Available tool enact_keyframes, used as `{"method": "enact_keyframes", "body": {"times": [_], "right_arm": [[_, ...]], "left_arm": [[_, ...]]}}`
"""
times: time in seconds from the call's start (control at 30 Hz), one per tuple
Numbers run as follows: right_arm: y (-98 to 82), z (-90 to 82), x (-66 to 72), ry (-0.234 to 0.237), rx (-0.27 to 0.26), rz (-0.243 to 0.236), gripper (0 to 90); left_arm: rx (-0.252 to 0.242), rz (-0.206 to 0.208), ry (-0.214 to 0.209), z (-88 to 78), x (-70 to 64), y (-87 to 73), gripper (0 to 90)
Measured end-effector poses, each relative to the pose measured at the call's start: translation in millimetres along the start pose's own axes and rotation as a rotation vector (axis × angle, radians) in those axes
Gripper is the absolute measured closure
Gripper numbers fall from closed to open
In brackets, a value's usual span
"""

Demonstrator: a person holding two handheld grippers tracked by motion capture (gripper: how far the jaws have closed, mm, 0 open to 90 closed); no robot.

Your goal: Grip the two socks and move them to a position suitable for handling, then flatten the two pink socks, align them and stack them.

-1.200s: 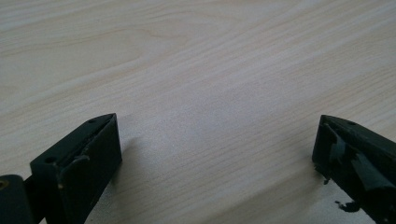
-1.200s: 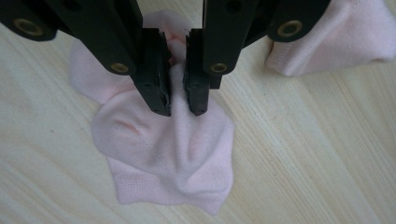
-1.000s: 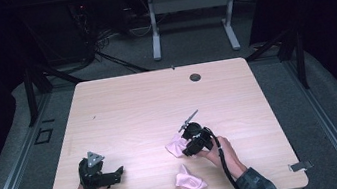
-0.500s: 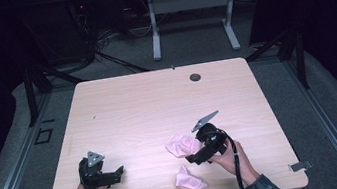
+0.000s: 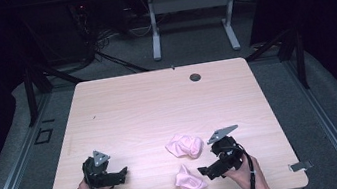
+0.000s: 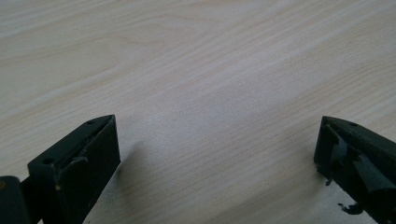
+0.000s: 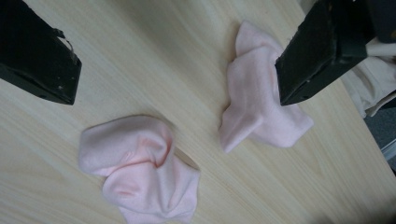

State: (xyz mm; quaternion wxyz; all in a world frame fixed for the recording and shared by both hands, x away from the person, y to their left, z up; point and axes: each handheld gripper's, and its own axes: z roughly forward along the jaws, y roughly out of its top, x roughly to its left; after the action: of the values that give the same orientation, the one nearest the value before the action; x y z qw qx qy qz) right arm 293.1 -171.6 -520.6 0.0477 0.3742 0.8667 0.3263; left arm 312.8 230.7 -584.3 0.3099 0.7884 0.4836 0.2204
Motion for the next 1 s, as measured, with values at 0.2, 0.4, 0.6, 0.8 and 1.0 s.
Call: {"method": "enact_keyframes", "body": {"times": [0.2,0.4,0.6,0.8,1.0], "right_arm": [[-9.7,-3.3,8.7,-0.003,-0.031,0.002,14.2],[-9.1,-2.1,20.0,0.01,-0.027,-0.019,29.3],[-7.2,15.6,38.9,0.04,0.036,-0.066,56.2],[-4.1,31.8,44.3,0.054,0.086,-0.079,76.0],[-1.2,33.5,45.9,0.055,0.08,-0.079,85.5]], "left_arm": [[-0.038,-0.03,-0.1,-13.7,-34.5,6.4,0.8],[-0.051,0.009,-0.182,-18.6,-69.8,5.9,8.1],[-0.028,0.125,-0.265,-21.9,-108.6,4.6,22.3],[-0.019,0.189,-0.335,-17.2,-129.7,3.5,33.9],[-0.028,0.242,-0.38,-10.6,-147.3,8.1,43.6]]}}
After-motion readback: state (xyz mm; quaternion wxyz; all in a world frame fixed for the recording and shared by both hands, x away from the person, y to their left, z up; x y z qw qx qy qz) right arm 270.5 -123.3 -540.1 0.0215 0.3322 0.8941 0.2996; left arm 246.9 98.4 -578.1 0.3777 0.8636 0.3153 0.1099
